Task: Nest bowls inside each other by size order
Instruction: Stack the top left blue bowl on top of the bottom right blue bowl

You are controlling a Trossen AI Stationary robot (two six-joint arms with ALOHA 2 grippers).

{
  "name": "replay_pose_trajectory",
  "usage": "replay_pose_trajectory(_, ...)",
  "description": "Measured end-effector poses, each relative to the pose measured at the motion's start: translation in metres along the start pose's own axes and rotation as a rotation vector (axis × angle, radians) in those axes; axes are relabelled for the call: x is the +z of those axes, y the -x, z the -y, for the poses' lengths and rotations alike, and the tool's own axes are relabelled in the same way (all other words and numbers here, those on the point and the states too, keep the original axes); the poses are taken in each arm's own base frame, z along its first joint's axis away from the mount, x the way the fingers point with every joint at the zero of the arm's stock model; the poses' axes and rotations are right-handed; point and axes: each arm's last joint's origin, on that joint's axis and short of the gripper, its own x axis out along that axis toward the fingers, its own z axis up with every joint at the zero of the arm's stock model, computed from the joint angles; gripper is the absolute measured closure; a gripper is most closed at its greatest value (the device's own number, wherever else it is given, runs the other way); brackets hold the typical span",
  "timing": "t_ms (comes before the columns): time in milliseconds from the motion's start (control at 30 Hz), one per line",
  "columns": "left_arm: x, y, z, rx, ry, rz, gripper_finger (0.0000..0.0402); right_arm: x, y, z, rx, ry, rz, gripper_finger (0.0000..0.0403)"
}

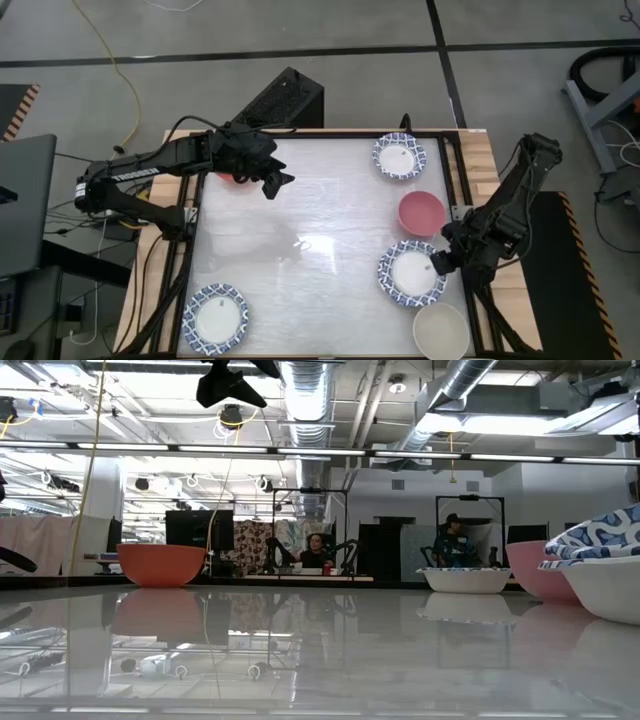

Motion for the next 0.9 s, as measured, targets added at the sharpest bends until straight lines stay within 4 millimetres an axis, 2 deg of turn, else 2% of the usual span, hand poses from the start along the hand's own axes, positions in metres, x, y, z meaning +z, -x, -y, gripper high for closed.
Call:
replay_pose_trajectory(267, 0.000, 0.000, 0.000, 0.000, 0.000, 0.000, 0.0156, 0.001, 0.000, 0.000, 0.013, -0.012, 0.015, 0.0224)
replay_pose_trajectory(767, 0.000, 0.000, 0.000, 0.000, -0.001, 0.000, 0.0156, 0.011, 0.001, -0.007, 0.021, -0.053, 0.046, 0.0223)
replay_pose_trajectory(900, 0.000, 0.000, 0.000, 0.000, -0.001, 0.000, 0.0156, 0.010, 0.001, -0.006, -0.010, -0.050, -0.002, 0.0223)
